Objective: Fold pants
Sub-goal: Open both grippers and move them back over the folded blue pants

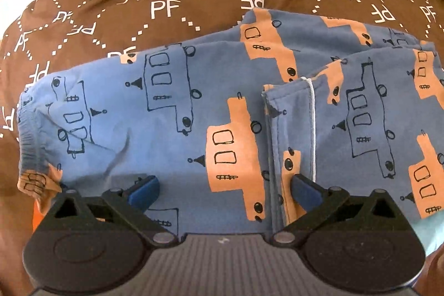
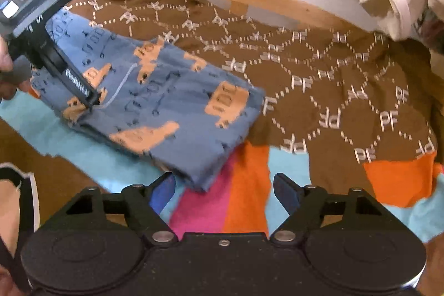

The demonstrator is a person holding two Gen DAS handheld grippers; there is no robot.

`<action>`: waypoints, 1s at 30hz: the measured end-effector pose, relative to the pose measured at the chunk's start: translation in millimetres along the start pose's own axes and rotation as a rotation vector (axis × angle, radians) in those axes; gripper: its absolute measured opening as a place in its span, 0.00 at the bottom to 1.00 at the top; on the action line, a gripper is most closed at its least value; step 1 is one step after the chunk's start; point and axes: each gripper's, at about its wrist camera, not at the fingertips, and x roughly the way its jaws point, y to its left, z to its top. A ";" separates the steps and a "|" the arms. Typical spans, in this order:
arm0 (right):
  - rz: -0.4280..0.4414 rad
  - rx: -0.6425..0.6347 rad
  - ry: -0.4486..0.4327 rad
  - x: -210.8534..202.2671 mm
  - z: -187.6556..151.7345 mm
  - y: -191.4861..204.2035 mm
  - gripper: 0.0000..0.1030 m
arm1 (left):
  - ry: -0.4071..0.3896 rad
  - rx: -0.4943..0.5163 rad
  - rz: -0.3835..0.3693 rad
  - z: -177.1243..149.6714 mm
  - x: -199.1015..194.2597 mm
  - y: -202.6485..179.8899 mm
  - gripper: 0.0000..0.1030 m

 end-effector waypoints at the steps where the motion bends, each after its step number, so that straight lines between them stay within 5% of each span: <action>1: -0.030 -0.012 0.001 4.0 0.6 3.5 0.79 | 0.003 -0.004 -0.003 0.5 -0.1 0.1 1.00; 4: -0.107 0.002 -0.006 14.7 1.4 7.4 0.88 | 0.012 -0.021 -0.014 1.1 0.5 2.4 1.00; 11: -0.292 0.030 -0.026 -7.7 -3.5 -2.9 0.85 | 0.007 -0.022 -0.006 1.4 1.1 1.0 1.00; 19: -0.201 0.014 0.069 -16.4 -7.9 -15.6 0.86 | 0.008 -0.023 -0.012 0.7 -0.2 1.7 1.00; 23: -0.213 0.091 -0.047 -32.9 -0.2 -28.8 0.93 | 0.016 -0.035 -0.028 1.5 0.0 4.8 1.00; 26: -0.186 0.138 -0.107 -7.3 11.2 -30.2 0.96 | 0.010 -0.031 -0.031 1.4 0.5 4.3 1.00; 30: -0.184 0.041 0.014 32.7 11.5 -21.9 0.93 | -0.011 -0.058 -0.038 -3.1 0.3 5.6 1.00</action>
